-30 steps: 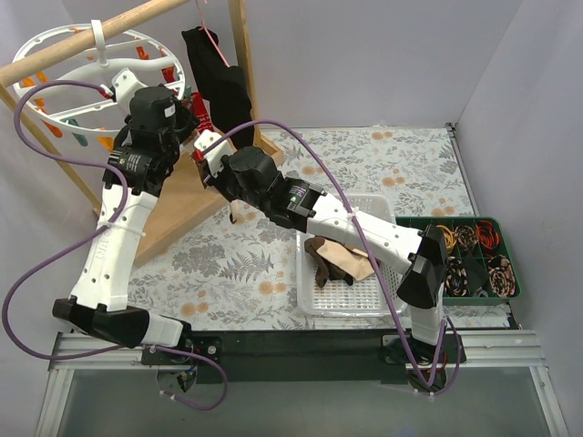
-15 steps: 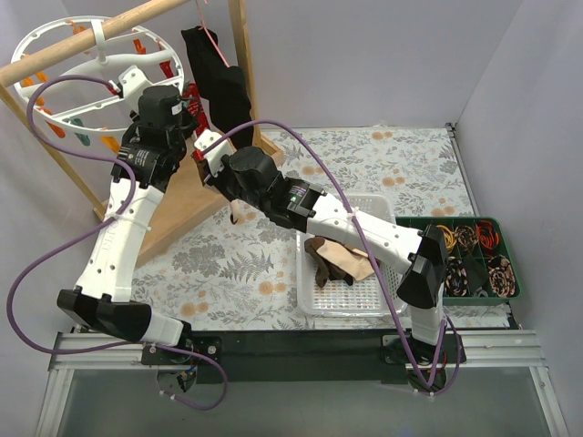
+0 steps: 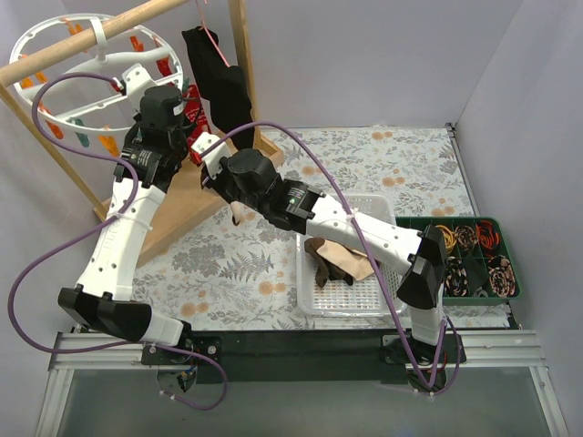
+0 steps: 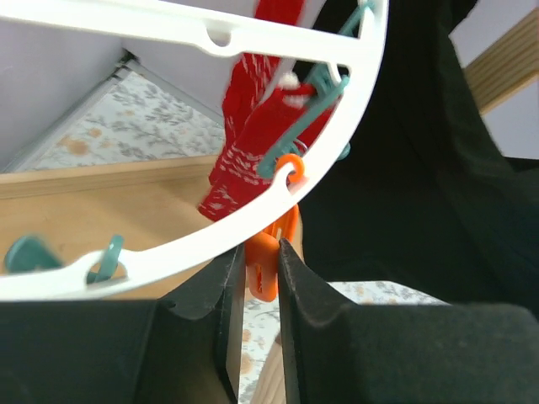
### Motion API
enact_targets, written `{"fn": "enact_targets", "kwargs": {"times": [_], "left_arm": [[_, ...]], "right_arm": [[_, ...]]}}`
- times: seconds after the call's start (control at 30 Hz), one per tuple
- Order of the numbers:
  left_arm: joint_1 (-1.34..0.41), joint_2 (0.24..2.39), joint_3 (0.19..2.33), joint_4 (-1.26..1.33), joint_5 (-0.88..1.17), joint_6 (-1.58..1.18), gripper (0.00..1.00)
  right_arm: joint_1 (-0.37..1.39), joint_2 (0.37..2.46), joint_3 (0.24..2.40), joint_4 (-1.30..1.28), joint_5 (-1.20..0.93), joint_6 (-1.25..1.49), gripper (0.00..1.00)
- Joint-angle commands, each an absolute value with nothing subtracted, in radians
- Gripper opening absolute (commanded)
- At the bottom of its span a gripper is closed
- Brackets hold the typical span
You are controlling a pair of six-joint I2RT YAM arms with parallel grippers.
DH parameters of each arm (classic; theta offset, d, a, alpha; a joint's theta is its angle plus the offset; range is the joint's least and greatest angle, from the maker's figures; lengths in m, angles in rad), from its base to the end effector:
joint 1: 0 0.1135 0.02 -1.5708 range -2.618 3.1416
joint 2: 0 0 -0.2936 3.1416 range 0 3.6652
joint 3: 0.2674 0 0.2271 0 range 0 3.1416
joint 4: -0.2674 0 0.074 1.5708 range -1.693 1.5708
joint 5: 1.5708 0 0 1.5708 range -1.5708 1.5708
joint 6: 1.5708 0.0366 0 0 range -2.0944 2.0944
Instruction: Remove the socks clipped to the hanger
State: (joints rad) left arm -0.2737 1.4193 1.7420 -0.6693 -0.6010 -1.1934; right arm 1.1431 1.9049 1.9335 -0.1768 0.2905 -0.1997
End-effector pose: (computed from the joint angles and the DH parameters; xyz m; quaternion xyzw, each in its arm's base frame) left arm 0.2582 -0.0510 0.4947 -0.4994 0.6251 -0.1875 0.5699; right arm 0.1926 0.3973 0.4410 -0.3923 0.6456 0.1958 0.6252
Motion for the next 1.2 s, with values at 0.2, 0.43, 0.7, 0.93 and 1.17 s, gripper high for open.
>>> {"fn": "enact_targets", "kwargs": {"times": [0.2,0.43,0.7,0.93,1.17], "left_arm": [[-0.268,1.359,1.732,-0.603,-0.555,-1.183,0.02],[-0.268,1.281,1.626,-0.517,-0.453,-1.166,0.0],[-0.27,1.223,1.568,-0.477,-0.362,-1.141,0.0],[-0.268,1.167,1.536,-0.454,-0.282,-1.17,0.0],[-0.268,1.155,1.523,-0.456,-0.219,-1.227,0.0]], "right_arm": [[1.154,1.832,1.844,-0.126,0.377,-0.201,0.01],[1.112,1.648,1.614,-0.136,0.462,-0.15,0.01],[0.982,1.355,1.248,-0.228,0.477,-0.057,0.01],[0.881,1.169,1.023,-0.322,0.375,0.04,0.01],[0.881,1.196,1.037,-0.362,0.29,0.052,0.42]]}}
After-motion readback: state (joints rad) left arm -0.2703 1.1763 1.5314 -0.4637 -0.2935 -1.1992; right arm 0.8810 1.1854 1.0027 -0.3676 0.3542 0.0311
